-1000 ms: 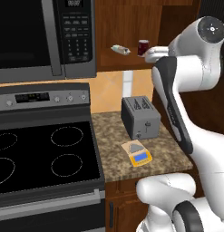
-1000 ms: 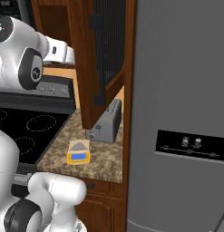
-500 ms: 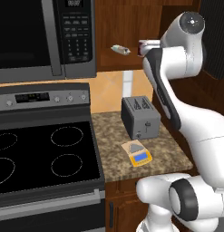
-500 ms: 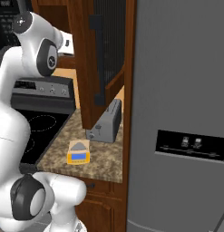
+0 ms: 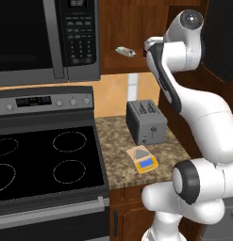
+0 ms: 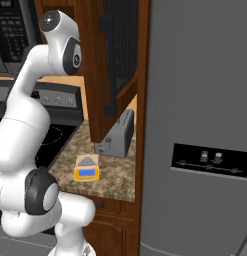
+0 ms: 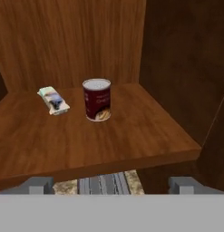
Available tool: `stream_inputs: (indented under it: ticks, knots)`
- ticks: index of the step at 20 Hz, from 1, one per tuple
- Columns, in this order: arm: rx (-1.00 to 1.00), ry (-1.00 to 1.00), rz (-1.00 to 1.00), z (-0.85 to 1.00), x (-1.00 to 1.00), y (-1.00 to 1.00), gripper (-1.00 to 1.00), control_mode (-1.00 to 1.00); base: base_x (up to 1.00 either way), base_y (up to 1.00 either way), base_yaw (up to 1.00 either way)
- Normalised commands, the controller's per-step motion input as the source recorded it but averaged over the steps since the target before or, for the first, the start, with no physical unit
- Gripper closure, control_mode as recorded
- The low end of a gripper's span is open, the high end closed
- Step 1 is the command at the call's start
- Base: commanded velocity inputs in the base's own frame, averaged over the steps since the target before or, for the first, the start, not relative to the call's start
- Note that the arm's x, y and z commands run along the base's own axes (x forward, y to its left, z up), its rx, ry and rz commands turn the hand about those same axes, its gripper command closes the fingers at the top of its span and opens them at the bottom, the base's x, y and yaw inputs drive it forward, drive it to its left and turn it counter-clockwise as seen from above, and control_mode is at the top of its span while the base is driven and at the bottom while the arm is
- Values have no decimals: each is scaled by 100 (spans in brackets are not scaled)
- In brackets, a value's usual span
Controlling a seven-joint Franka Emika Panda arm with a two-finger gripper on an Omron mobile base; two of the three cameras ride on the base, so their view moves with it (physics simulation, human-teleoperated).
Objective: Pick the canned food and place it on the digital scale for weighing, and close the cabinet.
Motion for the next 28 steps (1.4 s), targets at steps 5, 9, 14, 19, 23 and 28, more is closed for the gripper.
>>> stream_inputs:
  ticks: [5,9,14,19,23,28]
  knots:
    - [0,2,0,0,60,-8,-100,-100,0,0,0]
    - [0,0,0,0,49,0,-100,-100,0,0,0]
    - [0,0,0,-1,47,0,-100,-100,0,0,0]
    - [0,0,0,-13,45,0,-100,-100,0,0,0]
    - [0,0,0,-14,49,0,-100,-100,0,0,0]
    - [0,1,0,0,47,-1,-100,-100,0,0,0]
